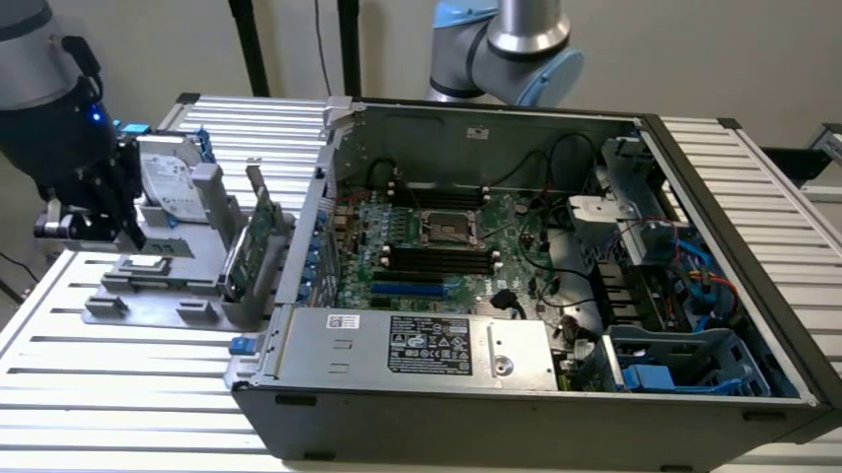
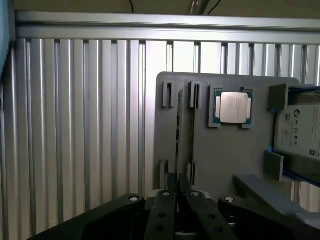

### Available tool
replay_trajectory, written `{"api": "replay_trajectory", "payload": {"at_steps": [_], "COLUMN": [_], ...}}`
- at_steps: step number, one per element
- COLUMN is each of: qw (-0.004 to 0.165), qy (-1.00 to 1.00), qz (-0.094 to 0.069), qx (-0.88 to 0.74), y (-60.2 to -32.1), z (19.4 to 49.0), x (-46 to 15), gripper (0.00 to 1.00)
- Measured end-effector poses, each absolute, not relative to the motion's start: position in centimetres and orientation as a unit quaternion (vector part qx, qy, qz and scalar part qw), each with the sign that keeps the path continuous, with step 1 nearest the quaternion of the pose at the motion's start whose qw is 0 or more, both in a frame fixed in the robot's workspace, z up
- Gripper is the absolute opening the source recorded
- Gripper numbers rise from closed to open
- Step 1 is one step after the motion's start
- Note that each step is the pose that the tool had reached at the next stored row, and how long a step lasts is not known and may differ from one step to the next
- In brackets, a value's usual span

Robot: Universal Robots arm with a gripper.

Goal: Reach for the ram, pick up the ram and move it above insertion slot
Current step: 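Pick up the ram and move it above insertion slot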

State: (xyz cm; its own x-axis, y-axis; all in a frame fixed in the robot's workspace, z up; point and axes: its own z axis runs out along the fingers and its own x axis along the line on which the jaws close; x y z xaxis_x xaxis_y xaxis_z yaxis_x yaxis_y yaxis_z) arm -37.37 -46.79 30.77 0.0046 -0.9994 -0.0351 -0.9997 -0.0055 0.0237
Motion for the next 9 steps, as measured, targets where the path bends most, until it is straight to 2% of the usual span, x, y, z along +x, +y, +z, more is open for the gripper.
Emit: {"api": "replay_trajectory", "payload": {"at_steps": [9], "qw": [0.004], "qy": [0.704], "qz": [0.021], "qx": [-0.709], "y": [-46.7], "z": [34.6], "x": [-33.8], "gripper": [0.14]}}
